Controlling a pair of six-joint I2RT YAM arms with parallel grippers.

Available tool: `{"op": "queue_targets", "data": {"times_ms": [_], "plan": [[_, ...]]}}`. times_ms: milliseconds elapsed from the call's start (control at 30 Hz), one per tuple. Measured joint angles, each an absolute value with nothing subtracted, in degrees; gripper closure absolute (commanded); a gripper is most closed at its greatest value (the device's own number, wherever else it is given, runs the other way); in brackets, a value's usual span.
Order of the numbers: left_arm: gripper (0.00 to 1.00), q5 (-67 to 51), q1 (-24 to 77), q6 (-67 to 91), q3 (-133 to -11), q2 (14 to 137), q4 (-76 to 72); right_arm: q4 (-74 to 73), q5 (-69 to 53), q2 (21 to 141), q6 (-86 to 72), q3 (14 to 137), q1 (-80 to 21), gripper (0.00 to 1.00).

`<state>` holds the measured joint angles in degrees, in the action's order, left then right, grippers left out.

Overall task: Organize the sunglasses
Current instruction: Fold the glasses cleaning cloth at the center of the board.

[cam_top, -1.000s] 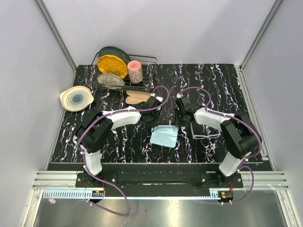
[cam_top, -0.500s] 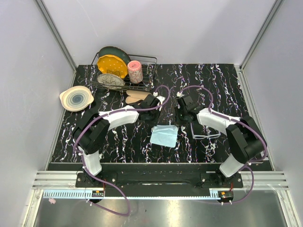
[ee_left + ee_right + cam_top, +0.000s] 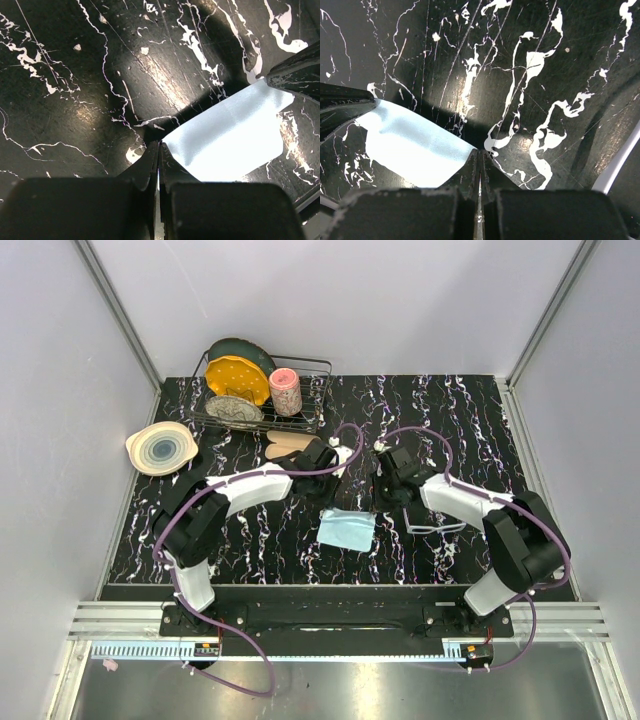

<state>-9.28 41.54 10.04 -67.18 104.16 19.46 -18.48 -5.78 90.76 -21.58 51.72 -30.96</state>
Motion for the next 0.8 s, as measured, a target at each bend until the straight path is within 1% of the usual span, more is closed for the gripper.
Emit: {"op": "queue_targets", "data": {"times_ms": [533,800], "plan": [[1.0,-16.2,41.2,6.0,-67.2,102.8,20.3,-18.8,-11.3,89.7,-21.9,49.3,-31.0,1.0],[1.0,-17.3,41.2,4.8,-67.0,102.8,21.2,-18.8,-12.9,89.7,-22.1,48.6,-31.0,1.0]]}}
